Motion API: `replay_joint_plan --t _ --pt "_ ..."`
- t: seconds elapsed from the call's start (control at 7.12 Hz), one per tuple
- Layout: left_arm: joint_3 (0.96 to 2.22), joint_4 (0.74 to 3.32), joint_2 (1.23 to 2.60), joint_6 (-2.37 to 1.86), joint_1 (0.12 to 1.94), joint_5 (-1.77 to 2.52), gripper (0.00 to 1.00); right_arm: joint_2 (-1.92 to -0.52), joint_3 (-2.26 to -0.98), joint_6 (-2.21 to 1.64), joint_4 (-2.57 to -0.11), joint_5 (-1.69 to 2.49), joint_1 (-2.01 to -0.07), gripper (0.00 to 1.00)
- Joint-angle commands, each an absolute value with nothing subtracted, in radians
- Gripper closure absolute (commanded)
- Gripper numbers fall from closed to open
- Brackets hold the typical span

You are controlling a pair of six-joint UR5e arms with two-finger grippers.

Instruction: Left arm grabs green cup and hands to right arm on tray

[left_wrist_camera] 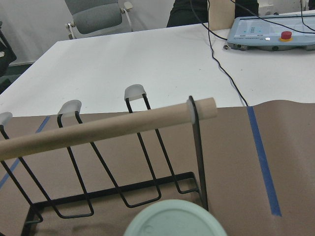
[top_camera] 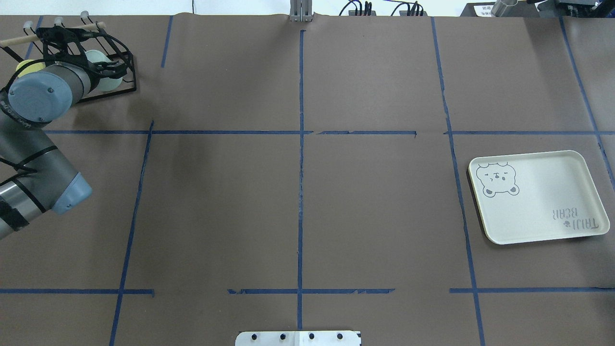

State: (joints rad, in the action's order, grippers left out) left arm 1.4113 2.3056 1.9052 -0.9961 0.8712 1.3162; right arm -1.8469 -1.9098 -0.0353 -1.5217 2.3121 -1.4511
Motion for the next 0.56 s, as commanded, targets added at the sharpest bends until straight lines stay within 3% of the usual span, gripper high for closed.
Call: replay_joint_plan --t 0.0,0.14,0.28,0.42 --pt "1.411 2.306 1.905 -0.997 0.874 1.316 0.0 -1.847 -1.91 -0.035 -1.522 2.312 -1.451 0.0" --pt "1.411 2.306 1.905 -0.997 0.874 1.316 0.0 -1.847 -1.91 -0.037 -1.522 2.313 -1.451 0.0" --pt "1.411 2.306 1.907 -0.997 0.874 1.316 0.15 -1.847 -1.91 -0.037 -1.522 2.313 -1.451 0.0" --pt "1.413 2.306 1.905 -0.997 0.876 1.316 0.37 -1.847 -1.911 -0.037 -1.522 2.313 -1.451 0.0"
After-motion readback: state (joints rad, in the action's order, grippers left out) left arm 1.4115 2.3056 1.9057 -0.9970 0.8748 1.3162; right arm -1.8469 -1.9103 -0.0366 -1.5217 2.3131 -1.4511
